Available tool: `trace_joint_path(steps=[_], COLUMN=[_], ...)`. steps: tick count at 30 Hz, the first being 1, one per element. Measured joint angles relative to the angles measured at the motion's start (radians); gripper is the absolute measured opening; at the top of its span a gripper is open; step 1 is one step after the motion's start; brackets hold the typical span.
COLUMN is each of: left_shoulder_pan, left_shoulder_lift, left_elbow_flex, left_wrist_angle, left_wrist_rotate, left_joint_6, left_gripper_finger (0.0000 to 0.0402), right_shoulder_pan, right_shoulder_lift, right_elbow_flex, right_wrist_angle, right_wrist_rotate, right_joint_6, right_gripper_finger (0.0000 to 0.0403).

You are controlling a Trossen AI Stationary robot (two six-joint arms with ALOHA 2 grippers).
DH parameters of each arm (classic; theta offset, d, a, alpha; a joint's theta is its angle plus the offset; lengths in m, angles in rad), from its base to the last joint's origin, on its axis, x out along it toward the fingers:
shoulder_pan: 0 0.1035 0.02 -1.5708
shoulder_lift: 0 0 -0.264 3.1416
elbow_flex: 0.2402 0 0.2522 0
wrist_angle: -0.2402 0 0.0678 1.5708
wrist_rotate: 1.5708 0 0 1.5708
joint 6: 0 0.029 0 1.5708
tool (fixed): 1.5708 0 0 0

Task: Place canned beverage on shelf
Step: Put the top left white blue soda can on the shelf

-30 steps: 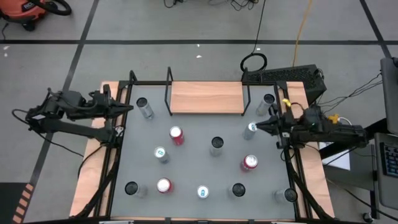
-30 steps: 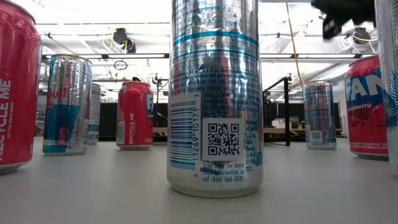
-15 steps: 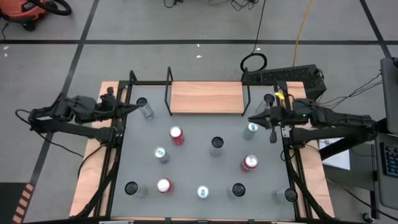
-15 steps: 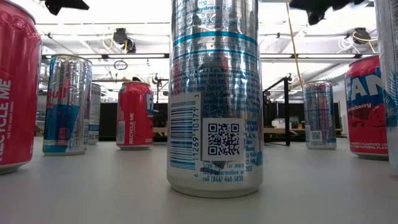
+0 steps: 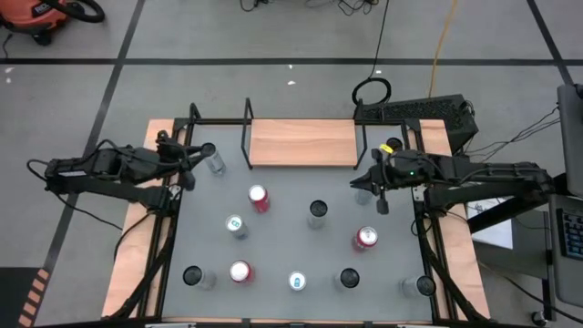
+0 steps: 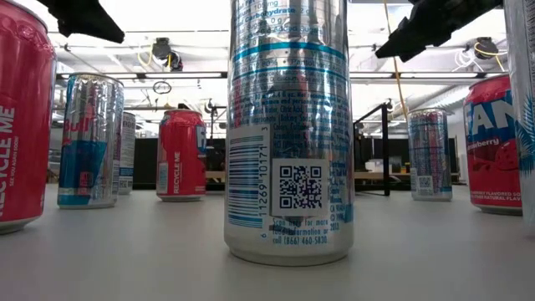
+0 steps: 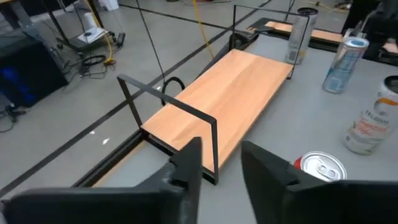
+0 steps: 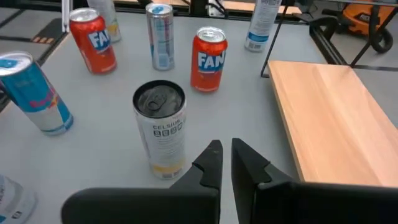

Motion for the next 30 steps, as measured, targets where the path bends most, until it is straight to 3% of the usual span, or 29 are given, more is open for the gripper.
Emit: trace_joint_path(steps=[4, 8, 14, 21, 26, 30], left_shoulder_pan=[0.0, 0.002, 0.066, 0.161, 0.206, 0.258], left_shoulder_lift=[0.042, 0.073, 0.118, 0.186, 0.227, 0.246], left_elbow_flex=[0.0, 0.0, 0.0, 0.0, 0.001, 0.001], left_wrist_angle=[0.003, 0.013, 0.021, 0.013, 0.017, 0.016], left_wrist_rotate=[-0.015, -0.138, -0.103, -0.047, -0.116, -0.113], left_joint_6=[0.083, 0.032, -0.029, -0.031, -0.074, -0.103], left_gripper_finger=[0.0147, 0.015, 0.0166, 0.0267, 0.0336, 0.0372], right_shoulder_pan=[0.0, 0.0, 0.0, 0.0, 0.002, 0.02], right_shoulder_lift=[0.026, 0.036, 0.039, 0.04, 0.042, 0.043], right_elbow_flex=[0.0, 0.0, 0.0, 0.0, 0.0, 0.0], right_wrist_angle=[0.004, 0.008, 0.032, 0.061, 0.058, 0.059], right_wrist_rotate=[0.0, 0.0, 0.0, 0.0, -0.001, 0.0], right_joint_6=[-0.005, -0.012, -0.027, -0.027, 0.03, 0.041], right_gripper_finger=[0.0, 0.0, 0.0, 0.0, 0.0, 0.0])
